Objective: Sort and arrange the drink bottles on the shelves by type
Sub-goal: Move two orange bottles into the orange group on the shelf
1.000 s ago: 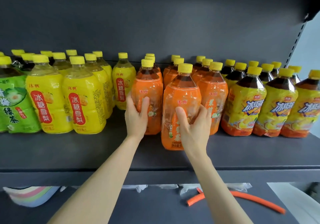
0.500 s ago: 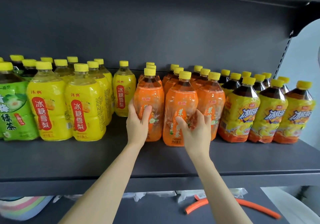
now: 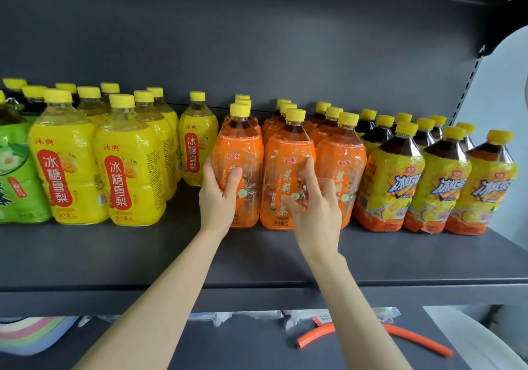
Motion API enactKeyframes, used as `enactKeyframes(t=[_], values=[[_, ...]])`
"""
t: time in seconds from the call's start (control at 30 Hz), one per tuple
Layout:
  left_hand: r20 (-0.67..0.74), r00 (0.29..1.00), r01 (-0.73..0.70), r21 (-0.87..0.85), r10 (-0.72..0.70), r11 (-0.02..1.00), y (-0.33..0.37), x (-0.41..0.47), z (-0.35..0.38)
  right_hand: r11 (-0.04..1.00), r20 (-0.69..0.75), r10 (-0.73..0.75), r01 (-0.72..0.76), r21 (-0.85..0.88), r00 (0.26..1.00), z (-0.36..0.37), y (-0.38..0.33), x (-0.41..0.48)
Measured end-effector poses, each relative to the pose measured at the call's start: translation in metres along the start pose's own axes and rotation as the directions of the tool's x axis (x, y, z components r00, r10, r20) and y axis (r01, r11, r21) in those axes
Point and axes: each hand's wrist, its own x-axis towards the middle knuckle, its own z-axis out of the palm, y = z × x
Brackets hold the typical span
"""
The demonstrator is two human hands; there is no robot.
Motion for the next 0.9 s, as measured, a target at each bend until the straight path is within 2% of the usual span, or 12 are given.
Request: enactKeyframes(t=[0.5, 0.77, 0.9], values=[[0.003, 1.0, 0.018, 0.004, -0.018, 1.0, 0.007, -0.002, 0.001, 0.996, -0.052, 0.022, -0.026, -0.089, 0.998, 0.01, 0.006, 0.002], [0.03, 0.997, 0.073, 0.052, -0.075, 0.996, 0.012, -0.002, -0.001, 0.997, 0.006, 0.029, -0.029, -0.072, 1.0, 0.005, 0.006, 0.001], [0.084, 0.986, 0.129, 0.139, -0.141, 0.982, 0.02, -0.002, -0.006, 0.997, 0.054, 0.034, -0.029, -0.077, 0.998, -0.001, 0.004, 0.003]])
